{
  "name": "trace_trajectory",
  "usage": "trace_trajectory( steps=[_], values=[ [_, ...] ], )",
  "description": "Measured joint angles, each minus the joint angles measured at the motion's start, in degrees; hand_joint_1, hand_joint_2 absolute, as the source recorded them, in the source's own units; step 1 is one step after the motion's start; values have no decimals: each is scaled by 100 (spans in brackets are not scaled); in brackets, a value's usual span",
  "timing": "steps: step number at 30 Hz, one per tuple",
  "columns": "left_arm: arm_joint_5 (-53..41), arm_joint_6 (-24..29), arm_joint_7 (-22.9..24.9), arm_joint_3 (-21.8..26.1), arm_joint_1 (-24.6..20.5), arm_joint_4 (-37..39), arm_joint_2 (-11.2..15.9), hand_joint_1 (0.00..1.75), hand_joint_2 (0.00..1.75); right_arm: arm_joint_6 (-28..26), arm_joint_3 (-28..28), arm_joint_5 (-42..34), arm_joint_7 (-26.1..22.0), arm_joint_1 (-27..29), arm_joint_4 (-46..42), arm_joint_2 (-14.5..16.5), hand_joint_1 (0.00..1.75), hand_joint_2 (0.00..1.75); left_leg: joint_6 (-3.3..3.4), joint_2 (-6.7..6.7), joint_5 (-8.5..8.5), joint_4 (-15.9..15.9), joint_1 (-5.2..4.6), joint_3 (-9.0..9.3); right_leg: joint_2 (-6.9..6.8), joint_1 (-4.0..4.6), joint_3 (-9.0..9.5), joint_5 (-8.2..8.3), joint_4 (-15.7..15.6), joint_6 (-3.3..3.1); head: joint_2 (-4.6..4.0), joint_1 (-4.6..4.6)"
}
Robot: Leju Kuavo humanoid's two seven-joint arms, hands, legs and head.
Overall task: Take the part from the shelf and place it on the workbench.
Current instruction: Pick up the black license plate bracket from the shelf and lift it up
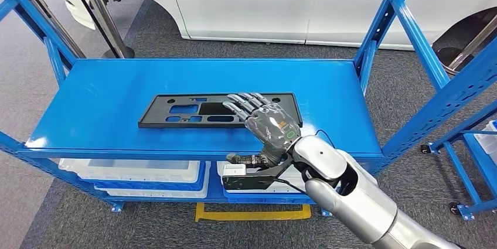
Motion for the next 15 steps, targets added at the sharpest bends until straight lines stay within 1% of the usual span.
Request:
trace_trajectory(
  steps=[4,10,13,15],
  values=[
    [20,-5,4,-23,0,0,0,0,0,-35,-1,22,-25,-11,177,102,0,0,0,-1,-1,3,-5,-2,-2,-7,0,0,-1,1,0,0],
    [143,-13,6,-126,0,0,3,0,0,-109,-3,46,-74,-10,331,194,0,0,24,-1,-16,47,-19,-27,-1,-20,-6,11,-8,22,0,0],
    [185,-15,-2,-151,-1,0,4,0,0,-121,-4,66,-91,-9,392,241,0,0,45,-1,-25,77,-21,-44,2,-24,-9,19,-13,49,0,0],
    [198,-15,-4,-169,-4,0,4,0,0,-132,-4,78,-95,-9,421,273,0,0,80,3,-16,55,-11,-39,12,-15,4,28,-36,88,0,0]
  ],
)
